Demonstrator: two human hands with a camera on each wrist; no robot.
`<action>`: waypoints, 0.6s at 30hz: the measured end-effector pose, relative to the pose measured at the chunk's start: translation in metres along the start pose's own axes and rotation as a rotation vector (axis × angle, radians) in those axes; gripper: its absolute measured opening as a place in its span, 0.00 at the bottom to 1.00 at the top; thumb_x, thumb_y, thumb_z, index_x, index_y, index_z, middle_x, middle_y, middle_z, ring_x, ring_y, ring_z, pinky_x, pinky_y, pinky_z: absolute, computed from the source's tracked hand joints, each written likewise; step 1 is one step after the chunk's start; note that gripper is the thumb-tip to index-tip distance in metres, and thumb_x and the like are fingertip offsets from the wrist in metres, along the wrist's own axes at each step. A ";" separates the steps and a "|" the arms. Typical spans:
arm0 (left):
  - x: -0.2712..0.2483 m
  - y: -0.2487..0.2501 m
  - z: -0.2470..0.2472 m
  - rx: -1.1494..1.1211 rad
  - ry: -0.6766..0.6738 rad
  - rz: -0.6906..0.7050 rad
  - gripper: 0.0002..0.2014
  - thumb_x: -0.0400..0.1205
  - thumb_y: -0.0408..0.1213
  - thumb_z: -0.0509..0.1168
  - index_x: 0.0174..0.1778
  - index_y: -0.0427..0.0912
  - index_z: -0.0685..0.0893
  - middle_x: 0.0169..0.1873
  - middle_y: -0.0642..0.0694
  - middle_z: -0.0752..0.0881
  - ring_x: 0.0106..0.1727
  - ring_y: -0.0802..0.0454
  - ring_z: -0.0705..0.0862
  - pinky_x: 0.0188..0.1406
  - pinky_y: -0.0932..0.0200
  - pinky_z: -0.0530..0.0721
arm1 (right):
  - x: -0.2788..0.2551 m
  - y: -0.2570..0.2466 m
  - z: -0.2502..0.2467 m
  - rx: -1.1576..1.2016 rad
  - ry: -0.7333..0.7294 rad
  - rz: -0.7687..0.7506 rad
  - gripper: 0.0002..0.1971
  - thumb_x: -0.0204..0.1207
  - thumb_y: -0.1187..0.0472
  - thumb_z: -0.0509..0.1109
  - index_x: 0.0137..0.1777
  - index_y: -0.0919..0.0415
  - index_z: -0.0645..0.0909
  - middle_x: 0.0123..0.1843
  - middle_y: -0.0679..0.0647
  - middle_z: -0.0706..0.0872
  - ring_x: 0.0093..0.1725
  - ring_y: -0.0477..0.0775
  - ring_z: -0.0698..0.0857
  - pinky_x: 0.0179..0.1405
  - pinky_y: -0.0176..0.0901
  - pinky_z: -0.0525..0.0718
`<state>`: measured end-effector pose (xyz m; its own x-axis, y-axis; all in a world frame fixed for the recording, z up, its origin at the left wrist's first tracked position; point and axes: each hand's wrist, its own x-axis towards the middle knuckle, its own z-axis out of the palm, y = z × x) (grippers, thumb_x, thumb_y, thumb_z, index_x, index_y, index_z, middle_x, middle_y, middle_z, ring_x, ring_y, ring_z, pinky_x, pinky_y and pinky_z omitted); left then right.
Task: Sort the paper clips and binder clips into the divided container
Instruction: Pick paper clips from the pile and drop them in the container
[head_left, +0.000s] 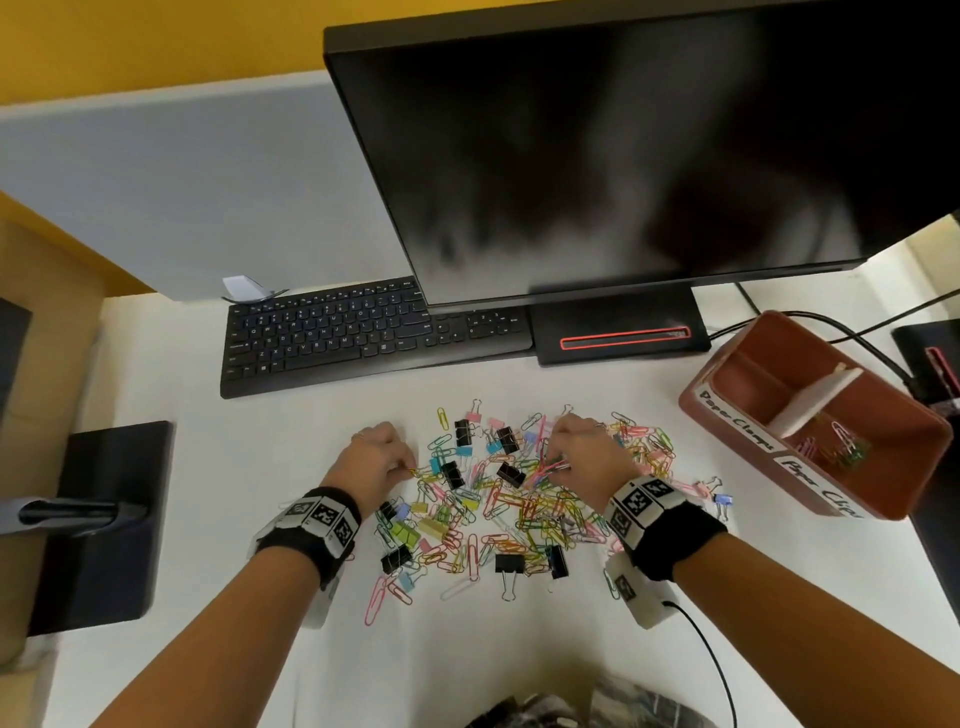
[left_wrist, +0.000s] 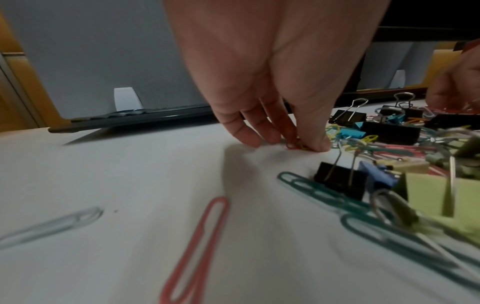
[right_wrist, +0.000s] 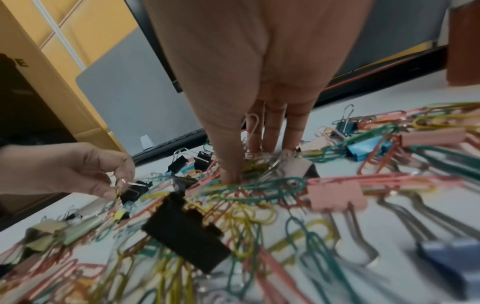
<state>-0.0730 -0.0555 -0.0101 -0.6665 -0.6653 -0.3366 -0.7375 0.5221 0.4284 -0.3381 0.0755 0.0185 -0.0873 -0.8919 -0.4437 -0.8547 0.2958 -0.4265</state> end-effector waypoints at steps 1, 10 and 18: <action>0.001 0.000 0.001 0.004 0.000 0.001 0.02 0.77 0.35 0.69 0.43 0.43 0.87 0.45 0.47 0.82 0.49 0.49 0.78 0.56 0.53 0.77 | 0.002 0.000 0.003 -0.001 -0.003 0.008 0.09 0.73 0.58 0.72 0.52 0.58 0.84 0.61 0.52 0.78 0.61 0.53 0.77 0.62 0.44 0.77; 0.010 0.011 -0.007 -0.221 0.095 -0.124 0.04 0.79 0.38 0.67 0.48 0.45 0.81 0.39 0.53 0.82 0.39 0.57 0.78 0.39 0.68 0.75 | 0.005 0.008 0.005 0.115 0.002 0.084 0.05 0.74 0.63 0.71 0.48 0.55 0.82 0.52 0.51 0.86 0.53 0.51 0.81 0.55 0.42 0.78; 0.045 0.035 0.002 -0.082 -0.072 -0.155 0.08 0.77 0.43 0.69 0.50 0.47 0.83 0.45 0.51 0.83 0.45 0.53 0.80 0.47 0.63 0.76 | -0.001 0.016 -0.005 0.243 0.094 0.051 0.04 0.72 0.65 0.73 0.42 0.55 0.82 0.54 0.55 0.89 0.49 0.52 0.86 0.51 0.46 0.85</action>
<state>-0.1291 -0.0660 -0.0119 -0.5536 -0.6930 -0.4618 -0.8227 0.3692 0.4323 -0.3543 0.0798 0.0161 -0.1841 -0.8984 -0.3988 -0.7011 0.4044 -0.5873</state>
